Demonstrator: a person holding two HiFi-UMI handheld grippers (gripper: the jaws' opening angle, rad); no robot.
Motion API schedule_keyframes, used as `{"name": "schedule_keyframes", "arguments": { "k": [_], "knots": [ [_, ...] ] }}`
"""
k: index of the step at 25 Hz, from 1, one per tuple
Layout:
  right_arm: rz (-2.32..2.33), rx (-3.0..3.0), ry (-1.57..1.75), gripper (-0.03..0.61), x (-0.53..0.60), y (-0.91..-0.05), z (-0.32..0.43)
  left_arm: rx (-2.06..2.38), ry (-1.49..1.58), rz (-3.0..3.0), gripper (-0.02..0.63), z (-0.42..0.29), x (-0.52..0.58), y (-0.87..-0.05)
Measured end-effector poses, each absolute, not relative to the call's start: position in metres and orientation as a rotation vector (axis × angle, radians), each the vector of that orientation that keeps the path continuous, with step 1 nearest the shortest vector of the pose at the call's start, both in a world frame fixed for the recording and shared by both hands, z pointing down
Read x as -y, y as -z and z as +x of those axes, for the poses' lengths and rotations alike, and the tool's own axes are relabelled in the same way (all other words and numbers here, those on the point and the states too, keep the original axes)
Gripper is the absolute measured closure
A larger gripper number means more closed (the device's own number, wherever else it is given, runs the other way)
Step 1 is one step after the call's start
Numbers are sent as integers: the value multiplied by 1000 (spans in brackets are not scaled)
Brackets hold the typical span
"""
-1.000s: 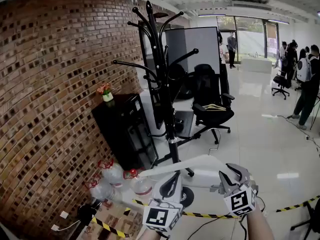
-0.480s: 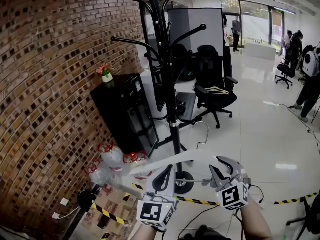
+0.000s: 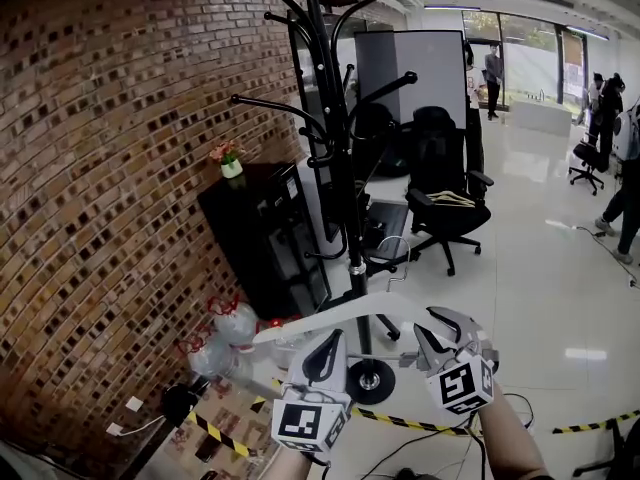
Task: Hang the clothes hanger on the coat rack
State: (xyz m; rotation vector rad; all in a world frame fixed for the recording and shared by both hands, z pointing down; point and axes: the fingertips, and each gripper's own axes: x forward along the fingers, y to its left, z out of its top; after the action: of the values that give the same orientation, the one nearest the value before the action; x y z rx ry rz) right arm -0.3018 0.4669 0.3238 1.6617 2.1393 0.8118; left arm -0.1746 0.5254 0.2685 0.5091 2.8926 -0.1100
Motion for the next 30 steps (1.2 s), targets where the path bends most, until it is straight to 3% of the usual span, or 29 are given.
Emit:
{"name": "schedule_keyframes", "arguments": {
  "k": [14,30],
  "knots": [
    [1652,-1928,-805,457,-590,-203,-354,-2812,263,701,609,-211,-583,-201],
    [1619,-1995,-858,457,-677,-212,-382,-2843,226,494,609,-272,-657,-205]
  ]
}}
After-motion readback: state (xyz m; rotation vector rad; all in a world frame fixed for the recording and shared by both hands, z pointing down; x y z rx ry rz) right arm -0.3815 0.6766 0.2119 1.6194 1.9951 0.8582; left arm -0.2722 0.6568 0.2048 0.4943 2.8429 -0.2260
